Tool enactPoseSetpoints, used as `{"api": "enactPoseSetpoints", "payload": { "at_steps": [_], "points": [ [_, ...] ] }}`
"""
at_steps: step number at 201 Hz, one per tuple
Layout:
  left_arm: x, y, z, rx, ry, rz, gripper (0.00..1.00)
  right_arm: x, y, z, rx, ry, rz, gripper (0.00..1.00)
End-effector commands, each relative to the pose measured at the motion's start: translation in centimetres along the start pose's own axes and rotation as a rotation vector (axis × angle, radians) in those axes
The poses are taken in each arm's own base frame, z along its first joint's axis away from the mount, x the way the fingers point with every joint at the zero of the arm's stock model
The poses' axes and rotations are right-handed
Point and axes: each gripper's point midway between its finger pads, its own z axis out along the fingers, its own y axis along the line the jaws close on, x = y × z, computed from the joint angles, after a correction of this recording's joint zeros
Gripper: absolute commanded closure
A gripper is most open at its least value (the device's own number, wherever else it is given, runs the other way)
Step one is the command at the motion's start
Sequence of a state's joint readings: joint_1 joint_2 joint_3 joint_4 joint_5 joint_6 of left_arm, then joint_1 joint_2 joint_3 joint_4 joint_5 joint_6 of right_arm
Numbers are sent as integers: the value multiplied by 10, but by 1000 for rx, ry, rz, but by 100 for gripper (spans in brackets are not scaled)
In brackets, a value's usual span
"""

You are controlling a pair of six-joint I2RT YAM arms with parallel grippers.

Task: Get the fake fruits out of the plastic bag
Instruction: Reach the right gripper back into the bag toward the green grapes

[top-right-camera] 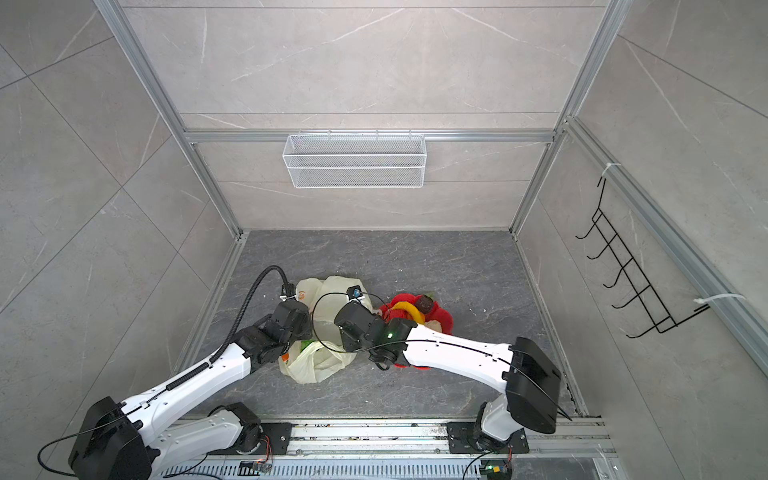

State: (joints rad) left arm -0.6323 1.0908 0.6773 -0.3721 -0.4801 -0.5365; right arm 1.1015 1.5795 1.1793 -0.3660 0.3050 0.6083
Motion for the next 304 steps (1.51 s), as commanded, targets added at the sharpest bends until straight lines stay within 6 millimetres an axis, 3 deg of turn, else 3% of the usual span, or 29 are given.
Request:
{"api": "enactPoseSetpoints", "payload": {
  "at_steps": [1,29,103,146,169,194,232,304],
  "points": [
    [-4,8,-1,-31,2,-58,84,9,24,16,-70,30,-24,43],
    [5,18,-2,-60,42,-81,81,43,24,35,-64,104,-46,43],
    [35,31,-15,-109,238,-97,48,107,35,59,-72,215,-71,44],
    [43,31,-31,-48,241,-179,29,127,43,65,-86,236,-98,44],
    [49,21,-28,-7,279,-193,24,134,48,66,-101,241,-106,44],
    [58,23,-21,-45,322,-192,20,140,53,67,-108,250,-125,44],
    [70,61,-19,-284,333,-207,18,144,55,66,-105,247,-140,44],
    [80,80,-15,-199,212,-454,35,154,50,66,-80,264,-176,44]
  ]
}}
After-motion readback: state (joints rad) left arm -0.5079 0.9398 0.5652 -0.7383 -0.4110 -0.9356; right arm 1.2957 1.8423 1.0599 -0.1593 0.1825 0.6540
